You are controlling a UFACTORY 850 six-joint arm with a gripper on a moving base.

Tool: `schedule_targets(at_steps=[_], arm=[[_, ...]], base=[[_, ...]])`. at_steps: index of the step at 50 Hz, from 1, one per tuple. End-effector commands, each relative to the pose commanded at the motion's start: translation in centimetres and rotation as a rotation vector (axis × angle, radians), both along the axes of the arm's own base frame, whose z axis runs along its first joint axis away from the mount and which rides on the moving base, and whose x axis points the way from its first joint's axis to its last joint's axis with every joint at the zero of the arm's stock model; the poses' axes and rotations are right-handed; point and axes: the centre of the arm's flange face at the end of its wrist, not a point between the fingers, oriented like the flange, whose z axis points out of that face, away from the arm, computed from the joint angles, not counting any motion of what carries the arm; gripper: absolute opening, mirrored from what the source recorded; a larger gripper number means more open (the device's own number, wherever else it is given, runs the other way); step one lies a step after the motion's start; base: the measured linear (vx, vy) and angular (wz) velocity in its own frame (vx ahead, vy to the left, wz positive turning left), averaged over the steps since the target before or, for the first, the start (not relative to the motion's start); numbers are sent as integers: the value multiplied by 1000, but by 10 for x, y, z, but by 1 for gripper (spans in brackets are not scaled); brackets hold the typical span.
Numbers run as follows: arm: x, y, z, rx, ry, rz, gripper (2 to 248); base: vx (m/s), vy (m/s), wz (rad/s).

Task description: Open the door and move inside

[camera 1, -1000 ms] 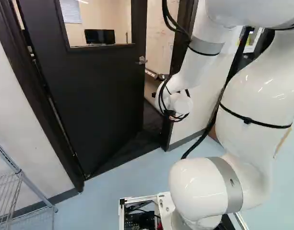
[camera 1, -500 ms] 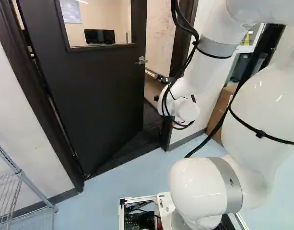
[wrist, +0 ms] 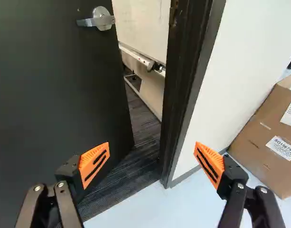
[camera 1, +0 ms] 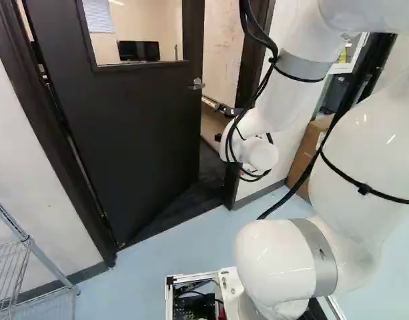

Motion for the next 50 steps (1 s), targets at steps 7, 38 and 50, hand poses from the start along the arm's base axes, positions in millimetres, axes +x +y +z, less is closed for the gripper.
schedule_targets(at_steps=[7, 38, 50], arm=[[0, 0, 0, 0, 0, 0, 247], [0, 0, 0, 0, 0, 0, 247], [0, 0, 0, 0, 0, 0, 247]], base=[[-1, 8, 42], [44, 71, 200], [90, 67, 46]])
